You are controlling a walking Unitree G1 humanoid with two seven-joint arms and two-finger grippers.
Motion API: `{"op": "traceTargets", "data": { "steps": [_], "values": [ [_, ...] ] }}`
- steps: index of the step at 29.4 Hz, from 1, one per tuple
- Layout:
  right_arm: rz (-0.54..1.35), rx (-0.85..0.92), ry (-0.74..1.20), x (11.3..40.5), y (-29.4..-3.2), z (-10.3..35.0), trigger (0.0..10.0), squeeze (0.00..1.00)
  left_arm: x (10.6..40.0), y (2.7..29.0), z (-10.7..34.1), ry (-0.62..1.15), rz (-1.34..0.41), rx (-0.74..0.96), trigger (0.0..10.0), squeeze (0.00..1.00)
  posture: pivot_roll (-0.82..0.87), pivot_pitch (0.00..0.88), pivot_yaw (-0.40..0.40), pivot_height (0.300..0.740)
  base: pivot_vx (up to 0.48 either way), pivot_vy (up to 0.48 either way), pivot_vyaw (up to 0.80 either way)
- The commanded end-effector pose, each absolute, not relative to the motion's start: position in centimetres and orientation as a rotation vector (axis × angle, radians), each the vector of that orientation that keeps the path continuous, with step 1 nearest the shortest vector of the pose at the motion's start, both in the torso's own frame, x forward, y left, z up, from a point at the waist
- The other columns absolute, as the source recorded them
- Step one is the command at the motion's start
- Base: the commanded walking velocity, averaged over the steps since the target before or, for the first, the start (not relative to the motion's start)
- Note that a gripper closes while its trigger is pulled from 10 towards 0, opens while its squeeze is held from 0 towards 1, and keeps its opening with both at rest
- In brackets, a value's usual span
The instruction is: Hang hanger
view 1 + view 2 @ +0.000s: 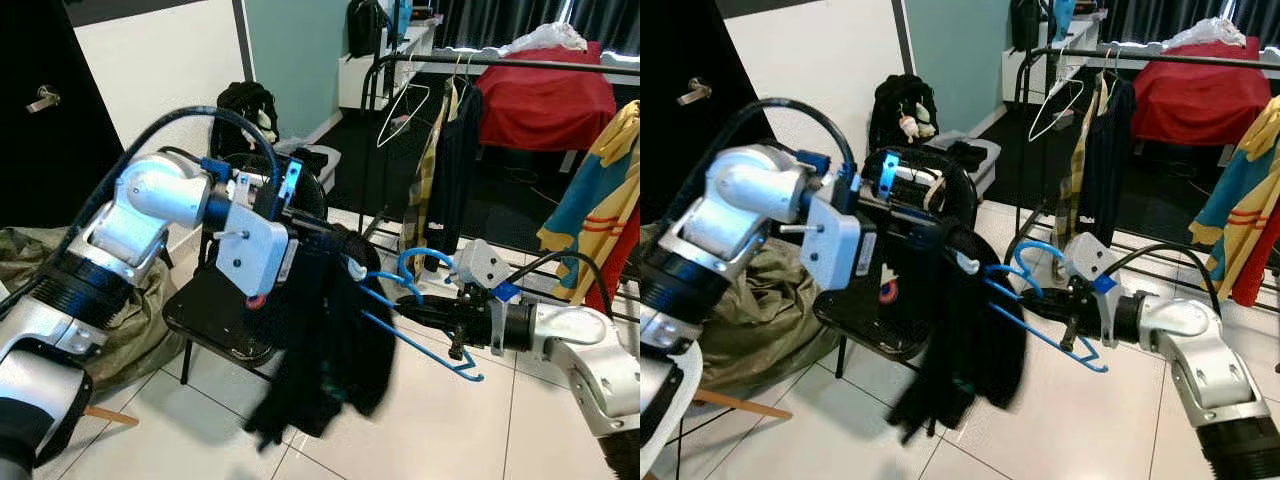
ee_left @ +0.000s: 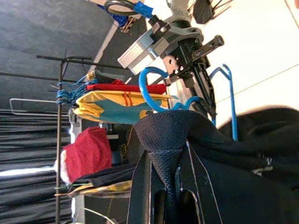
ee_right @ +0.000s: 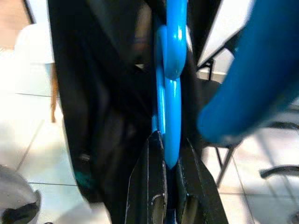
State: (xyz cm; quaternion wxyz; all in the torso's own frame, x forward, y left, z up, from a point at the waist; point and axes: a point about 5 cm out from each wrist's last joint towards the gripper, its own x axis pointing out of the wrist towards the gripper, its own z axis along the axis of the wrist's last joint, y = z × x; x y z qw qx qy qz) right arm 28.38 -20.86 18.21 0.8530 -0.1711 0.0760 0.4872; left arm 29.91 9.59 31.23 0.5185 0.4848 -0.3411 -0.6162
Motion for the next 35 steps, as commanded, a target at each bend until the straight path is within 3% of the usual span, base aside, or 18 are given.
{"op": "traceTargets", "data": {
  "steps": [1, 6, 14, 19, 26, 31, 35],
  "values": [
    [1.116, -0.346, 0.138, 27.6, -19.7, 18.4, 10.0, 0.00, 29.7, 9.4, 30.9, -0.817, -1.514, 1.157, 10.0, 0.00, -0.08, 0.000, 0.067, 0.740, 0.000, 0.000, 0.00],
    [1.330, -0.298, 0.193, 25.2, -18.9, 18.0, 10.0, 0.00, 30.5, 9.9, 30.5, -0.756, -1.499, 1.227, 10.0, 0.00, -0.08, 0.000, 0.070, 0.740, 0.000, 0.000, 0.00],
    [1.373, -0.295, 0.233, 24.7, -18.6, 17.3, 10.0, 0.00, 31.5, 10.5, 30.8, -0.728, -1.403, 1.299, 10.0, 0.00, -0.08, 0.000, 0.069, 0.740, 0.000, 0.000, 0.00],
    [1.403, -0.284, 0.235, 24.4, -17.2, 16.4, 10.0, 0.00, 31.8, 10.4, 31.5, -0.752, -1.336, 1.298, 10.0, 0.00, -0.08, 0.000, 0.069, 0.740, 0.000, 0.000, 0.00],
    [1.366, -0.285, 0.176, 25.1, -16.0, 16.3, 10.0, 0.00, 30.5, 9.0, 30.7, -0.783, -1.459, 1.208, 10.0, 0.00, -0.07, 0.000, 0.066, 0.740, 0.000, 0.000, 0.00],
    [1.317, -0.294, 0.107, 26.3, -15.2, 17.0, 10.0, 0.00, 28.3, 6.6, 28.2, -0.783, -1.680, 1.050, 10.0, 0.00, -0.07, 0.000, 0.066, 0.740, 0.000, 0.000, 0.00],
    [1.296, -0.297, 0.089, 26.8, -15.1, 17.2, 10.0, 0.00, 27.7, 6.1, 27.4, -0.762, -1.741, 1.005, 10.0, 0.00, -0.07, 0.000, 0.067, 0.740, 0.000, 0.000, 0.00]
  ]
}}
